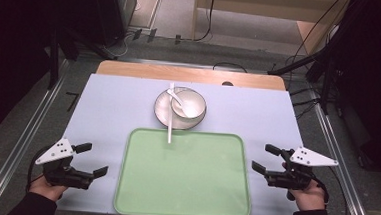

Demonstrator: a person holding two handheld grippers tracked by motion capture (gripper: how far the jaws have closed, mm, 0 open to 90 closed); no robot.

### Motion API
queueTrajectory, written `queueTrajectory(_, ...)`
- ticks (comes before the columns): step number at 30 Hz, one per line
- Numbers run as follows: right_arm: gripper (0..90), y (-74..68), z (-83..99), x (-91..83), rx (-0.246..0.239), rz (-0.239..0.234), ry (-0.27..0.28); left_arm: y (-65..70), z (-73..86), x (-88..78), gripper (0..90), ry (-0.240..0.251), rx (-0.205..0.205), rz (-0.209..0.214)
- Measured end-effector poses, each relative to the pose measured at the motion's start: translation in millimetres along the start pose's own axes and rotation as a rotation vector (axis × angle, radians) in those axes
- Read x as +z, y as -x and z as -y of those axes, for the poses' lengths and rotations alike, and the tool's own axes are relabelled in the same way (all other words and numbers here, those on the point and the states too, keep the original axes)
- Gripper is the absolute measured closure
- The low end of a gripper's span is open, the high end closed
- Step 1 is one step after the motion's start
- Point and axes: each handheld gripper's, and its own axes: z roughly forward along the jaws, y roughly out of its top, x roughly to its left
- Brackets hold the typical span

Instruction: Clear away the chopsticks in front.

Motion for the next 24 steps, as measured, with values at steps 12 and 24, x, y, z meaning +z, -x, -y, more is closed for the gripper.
queueTrajectory(12,20.5,0.5,0.4,0.6,-0.002,-0.003,-0.005,-2.0,-0.4,-2.2,0.2,0.032,-0.01,-0.016)
queueTrajectory(24,20.5,0.4,0.5,0.8,-0.002,-0.003,-0.009,-5.5,-1.1,-4.9,0.3,0.06,-0.046,-0.037)
